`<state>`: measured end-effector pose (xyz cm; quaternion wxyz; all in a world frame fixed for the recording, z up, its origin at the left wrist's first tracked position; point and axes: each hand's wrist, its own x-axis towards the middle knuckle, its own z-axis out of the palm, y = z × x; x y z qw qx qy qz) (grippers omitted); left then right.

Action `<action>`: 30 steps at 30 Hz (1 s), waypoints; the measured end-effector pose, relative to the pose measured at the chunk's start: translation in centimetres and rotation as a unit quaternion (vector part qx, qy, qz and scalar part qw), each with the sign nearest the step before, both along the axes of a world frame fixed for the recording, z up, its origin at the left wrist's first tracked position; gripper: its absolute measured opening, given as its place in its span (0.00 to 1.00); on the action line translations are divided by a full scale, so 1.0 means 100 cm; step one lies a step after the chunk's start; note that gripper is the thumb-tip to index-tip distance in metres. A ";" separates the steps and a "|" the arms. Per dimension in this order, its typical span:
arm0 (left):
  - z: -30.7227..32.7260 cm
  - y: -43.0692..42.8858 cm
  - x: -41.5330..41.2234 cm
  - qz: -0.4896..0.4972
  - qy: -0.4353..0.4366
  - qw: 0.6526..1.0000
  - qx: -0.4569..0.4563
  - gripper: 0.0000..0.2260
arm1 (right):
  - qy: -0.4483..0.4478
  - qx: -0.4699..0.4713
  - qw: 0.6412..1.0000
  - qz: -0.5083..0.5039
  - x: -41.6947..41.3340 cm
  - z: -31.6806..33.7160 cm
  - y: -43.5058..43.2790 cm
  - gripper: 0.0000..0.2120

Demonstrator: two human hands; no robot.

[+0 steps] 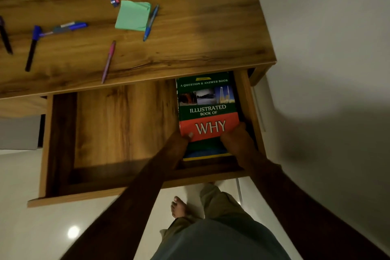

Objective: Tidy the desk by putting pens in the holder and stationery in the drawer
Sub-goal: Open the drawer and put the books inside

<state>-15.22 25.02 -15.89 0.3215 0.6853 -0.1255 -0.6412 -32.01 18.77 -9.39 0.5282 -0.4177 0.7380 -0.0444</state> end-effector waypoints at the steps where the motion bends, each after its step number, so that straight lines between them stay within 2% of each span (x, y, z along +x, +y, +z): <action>1: -0.003 0.001 -0.001 -0.009 -0.004 1.000 -0.001 0.25 | 0.004 0.001 1.000 0.007 0.000 -0.002 0.001 0.35; 7: -0.002 0.001 0.002 -0.047 -0.014 0.999 0.004 0.24 | 0.030 -0.021 0.998 0.048 -0.003 -0.007 0.005 0.35; 10: -0.023 0.005 0.006 -0.046 -0.019 0.999 -0.007 0.29 | 0.041 -0.030 0.997 0.058 -0.002 -0.003 0.009 0.35; 12: -0.031 0.007 0.006 -0.050 -0.019 0.999 -0.009 0.34 | 0.056 -0.046 0.995 0.069 0.000 0.003 0.013 0.39; 15: -0.018 0.005 0.002 -0.070 -0.041 0.997 -0.014 0.30 | 0.083 -0.096 0.986 0.111 0.004 0.007 0.018 0.46; 18: -0.006 0.002 0.000 -0.081 -0.059 0.995 -0.013 0.35 | 0.106 -0.149 0.967 0.179 0.008 0.008 0.016 0.46; 21: -0.003 0.001 0.000 -0.108 -0.090 0.990 0.005 0.26 | 0.118 -0.160 0.934 0.295 0.010 0.007 0.011 0.43; 24: 0.009 -0.001 -0.005 -0.133 -0.115 0.984 -0.004 0.25 | 0.137 -0.131 0.909 0.371 0.008 0.001 0.016 0.41; 26: 0.018 0.000 -0.010 -0.176 -0.171 0.969 -0.003 0.23 | 0.168 -0.123 0.889 0.408 0.005 -0.004 0.023 0.42; 29: 0.024 0.004 -0.013 -0.275 -0.298 0.914 0.001 0.22 | 0.202 -0.142 0.867 0.433 0.001 -0.009 0.029 0.42; 30: 0.025 0.006 -0.013 -0.280 -0.310 0.909 -0.005 0.22 | 0.205 -0.147 0.863 0.438 0.000 -0.009 0.029 0.42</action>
